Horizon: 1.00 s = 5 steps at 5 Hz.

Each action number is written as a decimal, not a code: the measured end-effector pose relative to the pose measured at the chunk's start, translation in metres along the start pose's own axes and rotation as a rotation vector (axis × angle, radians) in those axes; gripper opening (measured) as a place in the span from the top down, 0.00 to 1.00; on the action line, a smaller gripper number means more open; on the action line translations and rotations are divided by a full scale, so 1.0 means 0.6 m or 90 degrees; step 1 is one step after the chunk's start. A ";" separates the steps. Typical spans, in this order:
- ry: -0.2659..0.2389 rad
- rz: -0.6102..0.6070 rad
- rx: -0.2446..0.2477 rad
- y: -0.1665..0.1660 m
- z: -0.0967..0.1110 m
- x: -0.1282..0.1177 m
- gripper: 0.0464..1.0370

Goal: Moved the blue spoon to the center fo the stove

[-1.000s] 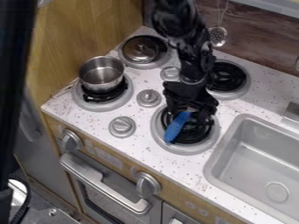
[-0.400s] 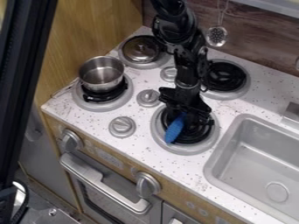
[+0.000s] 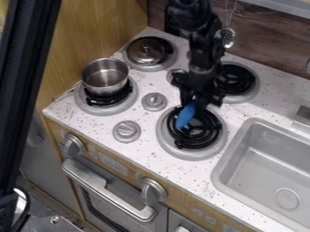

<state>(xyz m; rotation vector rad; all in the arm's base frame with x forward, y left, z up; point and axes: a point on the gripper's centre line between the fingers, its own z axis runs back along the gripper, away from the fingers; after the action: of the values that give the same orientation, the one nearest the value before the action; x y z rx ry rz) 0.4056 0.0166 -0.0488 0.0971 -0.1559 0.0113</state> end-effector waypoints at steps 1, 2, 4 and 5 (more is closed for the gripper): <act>-0.009 0.028 0.007 0.027 -0.001 0.026 0.68; 0.013 0.064 0.021 0.072 -0.017 0.030 0.68; 0.027 0.075 -0.005 0.102 -0.051 0.027 0.68; 0.043 0.048 -0.022 0.089 -0.067 0.029 0.60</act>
<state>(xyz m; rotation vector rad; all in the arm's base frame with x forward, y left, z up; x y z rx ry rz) 0.4279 0.0736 -0.0807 0.0567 -0.0920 0.0876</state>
